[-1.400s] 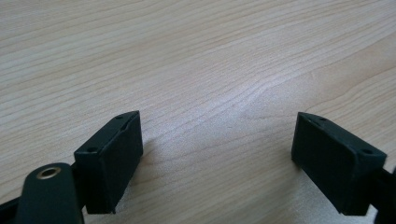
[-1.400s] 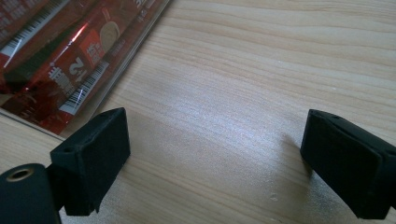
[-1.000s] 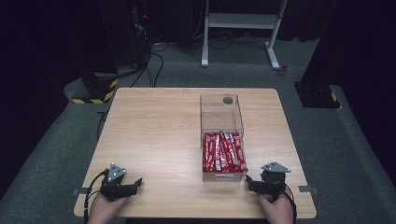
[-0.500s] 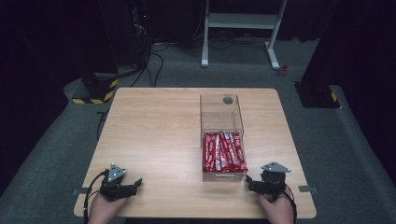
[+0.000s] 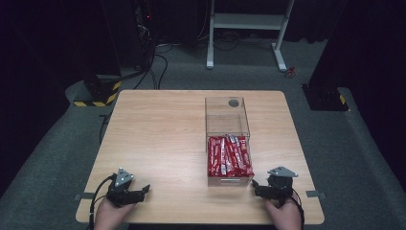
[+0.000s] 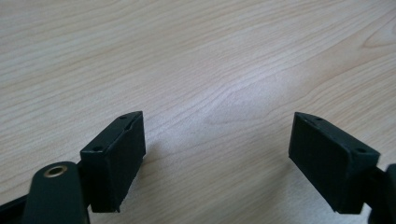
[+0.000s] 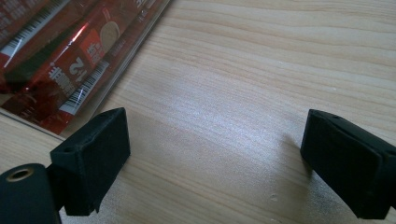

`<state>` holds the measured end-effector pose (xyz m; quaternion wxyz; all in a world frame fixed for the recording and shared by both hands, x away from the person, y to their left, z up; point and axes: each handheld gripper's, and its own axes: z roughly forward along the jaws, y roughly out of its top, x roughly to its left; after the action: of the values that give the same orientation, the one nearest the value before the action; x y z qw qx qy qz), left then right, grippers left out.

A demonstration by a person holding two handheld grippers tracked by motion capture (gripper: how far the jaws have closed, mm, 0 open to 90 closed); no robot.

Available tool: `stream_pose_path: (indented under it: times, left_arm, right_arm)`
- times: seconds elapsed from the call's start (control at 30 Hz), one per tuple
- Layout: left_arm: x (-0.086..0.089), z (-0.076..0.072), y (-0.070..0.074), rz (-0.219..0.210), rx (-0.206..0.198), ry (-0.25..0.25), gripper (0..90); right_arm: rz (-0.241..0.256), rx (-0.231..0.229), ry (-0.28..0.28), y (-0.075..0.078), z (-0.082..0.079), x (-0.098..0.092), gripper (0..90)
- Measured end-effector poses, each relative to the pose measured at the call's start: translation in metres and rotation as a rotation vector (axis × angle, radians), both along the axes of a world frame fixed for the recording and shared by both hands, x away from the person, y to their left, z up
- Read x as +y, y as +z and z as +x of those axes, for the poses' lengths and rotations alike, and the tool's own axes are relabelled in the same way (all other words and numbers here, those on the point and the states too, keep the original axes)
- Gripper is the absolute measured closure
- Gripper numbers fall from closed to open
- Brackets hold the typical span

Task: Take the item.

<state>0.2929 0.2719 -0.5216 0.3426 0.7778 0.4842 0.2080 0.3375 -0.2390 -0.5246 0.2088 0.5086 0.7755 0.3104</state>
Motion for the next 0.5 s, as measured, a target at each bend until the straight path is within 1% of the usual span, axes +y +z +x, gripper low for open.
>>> stream_pose_path:
  times: [0.07,0.1,0.13,0.2,0.23,0.27,0.3,0.37,0.5]
  left_arm:
    - [-0.001,-0.001,0.001,-0.015,-0.009,0.001,20.1]
    - [-0.002,-0.001,0.002,-0.02,-0.018,0.0,20.2]
    - [-0.002,-0.001,0.002,-0.02,-0.018,0.0,20.4]
    - [-0.005,-0.003,0.004,-0.037,-0.03,-0.006,21.0]
    - [-0.005,-0.003,0.004,-0.037,-0.03,-0.006,21.1]
    - [-0.007,-0.003,0.005,-0.048,-0.029,-0.012,21.1]
    - [-0.007,-0.003,0.006,-0.043,-0.032,-0.016,21.2]
    - [-0.008,-0.004,0.006,-0.049,-0.032,-0.017,21.6]
    - [-0.012,-0.004,0.008,-0.072,-0.04,-0.02,22.1]
  right_arm:
    - [0.0,0.0,0.0,0.0,0.0,0.0,7.9]
    - [0.0,0.0,0.001,0.0,0.0,0.0,7.9]
    - [0.0,0.0,0.001,0.0,0.0,0.0,7.9]
    - [0.001,0.0,0.0,0.0,0.0,0.0,7.9]
    - [0.001,0.0,0.0,0.0,0.0,0.0,7.9]
    - [0.001,-0.001,0.0,0.0,0.0,0.0,8.0]
    - [0.001,0.0,0.0,0.0,0.0,0.0,7.9]
    - [0.001,-0.001,0.001,0.0,0.0,0.0,8.0]
    - [0.001,0.0,0.001,0.0,0.0,0.0,8.0]
